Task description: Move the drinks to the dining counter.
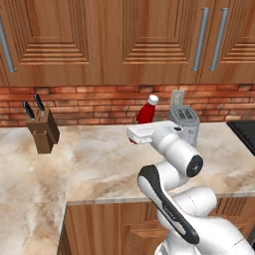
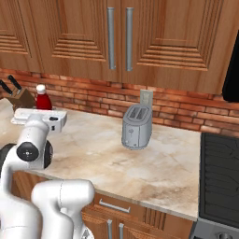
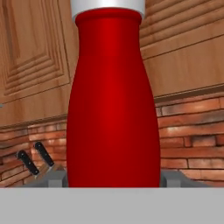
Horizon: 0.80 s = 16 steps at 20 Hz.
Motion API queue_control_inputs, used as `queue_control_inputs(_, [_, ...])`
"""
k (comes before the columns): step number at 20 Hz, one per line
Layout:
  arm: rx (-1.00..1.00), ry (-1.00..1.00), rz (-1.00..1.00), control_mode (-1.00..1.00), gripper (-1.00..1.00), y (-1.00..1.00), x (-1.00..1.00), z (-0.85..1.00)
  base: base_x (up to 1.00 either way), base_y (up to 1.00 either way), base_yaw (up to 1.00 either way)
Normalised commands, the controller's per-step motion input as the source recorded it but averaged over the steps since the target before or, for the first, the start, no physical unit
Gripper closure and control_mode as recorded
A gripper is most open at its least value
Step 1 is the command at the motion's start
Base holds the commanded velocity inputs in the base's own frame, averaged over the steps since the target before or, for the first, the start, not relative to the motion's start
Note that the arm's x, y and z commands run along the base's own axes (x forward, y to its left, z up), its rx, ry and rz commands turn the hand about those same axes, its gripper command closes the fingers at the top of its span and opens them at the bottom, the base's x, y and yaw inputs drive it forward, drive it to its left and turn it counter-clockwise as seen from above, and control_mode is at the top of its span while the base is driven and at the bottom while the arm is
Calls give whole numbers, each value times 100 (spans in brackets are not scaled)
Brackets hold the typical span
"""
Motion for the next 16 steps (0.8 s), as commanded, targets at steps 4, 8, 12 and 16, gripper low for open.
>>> queue_control_inputs(4, [0,11,-9,-100,100,-70,-54,22,0,0,0])
queue_control_inputs(8, [0,8,-15,-100,100,-54,-90,4,0,0,0])
queue_control_inputs(12, [0,13,-18,-100,100,-42,-100,0,0,0,0])
queue_control_inputs(16, [0,10,-17,-100,100,-64,-100,0,0,0,0])
